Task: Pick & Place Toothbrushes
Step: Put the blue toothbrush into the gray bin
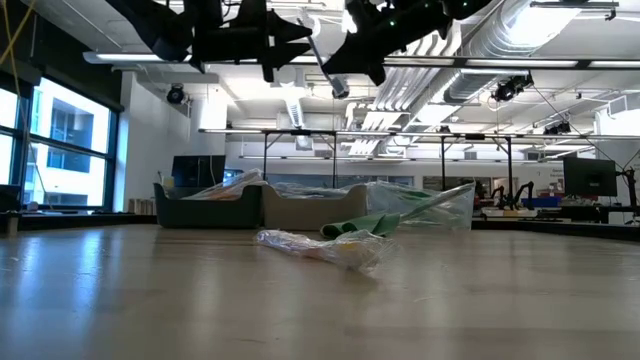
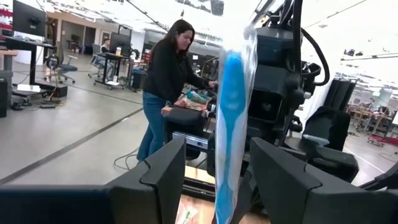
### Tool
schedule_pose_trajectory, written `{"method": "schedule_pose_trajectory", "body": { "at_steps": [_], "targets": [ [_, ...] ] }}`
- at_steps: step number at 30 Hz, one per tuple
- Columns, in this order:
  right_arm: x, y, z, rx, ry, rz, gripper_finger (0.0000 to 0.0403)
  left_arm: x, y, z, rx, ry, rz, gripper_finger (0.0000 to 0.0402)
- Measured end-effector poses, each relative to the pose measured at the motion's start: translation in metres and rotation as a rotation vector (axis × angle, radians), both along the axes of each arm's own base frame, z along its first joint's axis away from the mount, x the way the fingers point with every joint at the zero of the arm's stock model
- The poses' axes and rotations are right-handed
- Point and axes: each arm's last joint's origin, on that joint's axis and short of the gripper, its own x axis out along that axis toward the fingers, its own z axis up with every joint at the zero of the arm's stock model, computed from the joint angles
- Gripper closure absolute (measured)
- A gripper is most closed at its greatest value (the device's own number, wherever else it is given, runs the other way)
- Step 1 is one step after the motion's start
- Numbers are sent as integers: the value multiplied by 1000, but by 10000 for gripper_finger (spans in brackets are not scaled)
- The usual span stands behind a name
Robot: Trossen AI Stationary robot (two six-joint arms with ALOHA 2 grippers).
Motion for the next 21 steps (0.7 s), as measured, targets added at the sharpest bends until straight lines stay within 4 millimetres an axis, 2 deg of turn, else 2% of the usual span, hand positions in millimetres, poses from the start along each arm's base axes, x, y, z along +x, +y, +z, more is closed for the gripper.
{"method": "schedule_pose_trajectory", "body": {
  "at_steps": [13,21],
  "targets": [
    [1,0,2,2,-22,12,399,13,-17,3,34,-39,8,227],
    [1,0,2,6,-21,11,401,13,-16,2,19,-32,30,234]
  ]
}}
